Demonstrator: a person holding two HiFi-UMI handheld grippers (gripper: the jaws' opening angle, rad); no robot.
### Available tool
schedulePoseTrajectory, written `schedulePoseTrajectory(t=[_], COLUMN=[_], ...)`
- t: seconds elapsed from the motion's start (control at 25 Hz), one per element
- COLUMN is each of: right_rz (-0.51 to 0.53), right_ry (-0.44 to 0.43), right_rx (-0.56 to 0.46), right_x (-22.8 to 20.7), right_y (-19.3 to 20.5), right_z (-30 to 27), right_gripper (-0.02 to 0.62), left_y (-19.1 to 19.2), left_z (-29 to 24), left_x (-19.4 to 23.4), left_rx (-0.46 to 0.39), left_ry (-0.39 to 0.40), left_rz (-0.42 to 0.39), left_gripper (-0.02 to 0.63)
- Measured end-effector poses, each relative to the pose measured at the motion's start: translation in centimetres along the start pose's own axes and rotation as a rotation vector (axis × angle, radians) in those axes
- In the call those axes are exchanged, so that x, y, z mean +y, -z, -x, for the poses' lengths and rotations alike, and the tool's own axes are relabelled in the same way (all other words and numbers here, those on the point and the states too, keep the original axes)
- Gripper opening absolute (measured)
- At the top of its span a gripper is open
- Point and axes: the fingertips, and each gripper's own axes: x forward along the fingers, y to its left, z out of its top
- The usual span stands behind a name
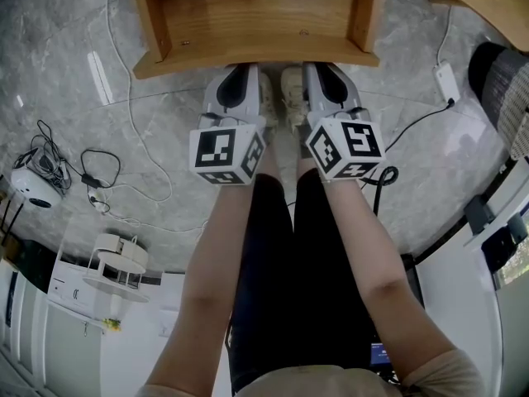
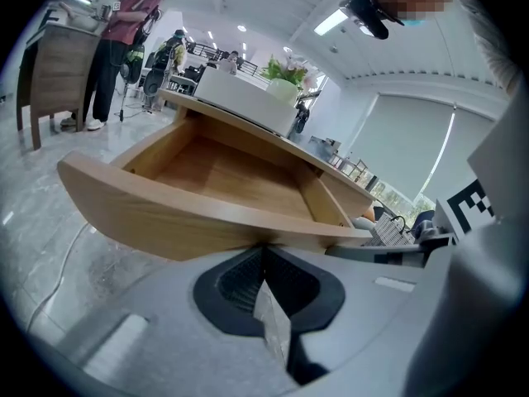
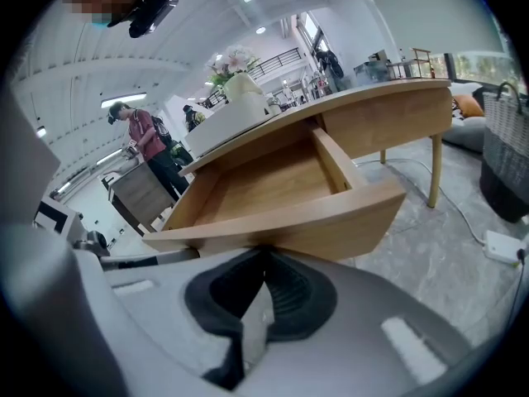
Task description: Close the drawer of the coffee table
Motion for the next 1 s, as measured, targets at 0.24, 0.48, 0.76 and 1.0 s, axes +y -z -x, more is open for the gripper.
schedulePoseTrajectory(t=[0.24, 0.48, 0.76, 1.0], right_rz=[-0.034, -0.030, -0.016, -0.013], right_ry=[0.019, 0.022, 0.030, 0.037], right_rx=[-0.011, -0.018, -0.021, -0.024], right_x=[0.2, 0.6, 0.8, 1.3], right_y=[-0.6, -1.3, -3.0, -4.3], right_z=[0.3, 0.8, 1.4, 1.8], right_gripper=[0.002, 0.002, 0.002, 0.002], left_y=[-0.6, -1.5, -3.1, -4.2], left_z=[0.2, 0.8, 1.1, 1.2], left_x=[-0.2, -0.6, -1.5, -1.9], left_rx=[-0.011, -0.007, -0.001, 0.018], left_ry=[-0.008, -0.028, -0.002, 0.012], left_rz=[0.023, 0.054, 0.056, 0.035], left_gripper=[0.003, 0.003, 0.003, 0.003])
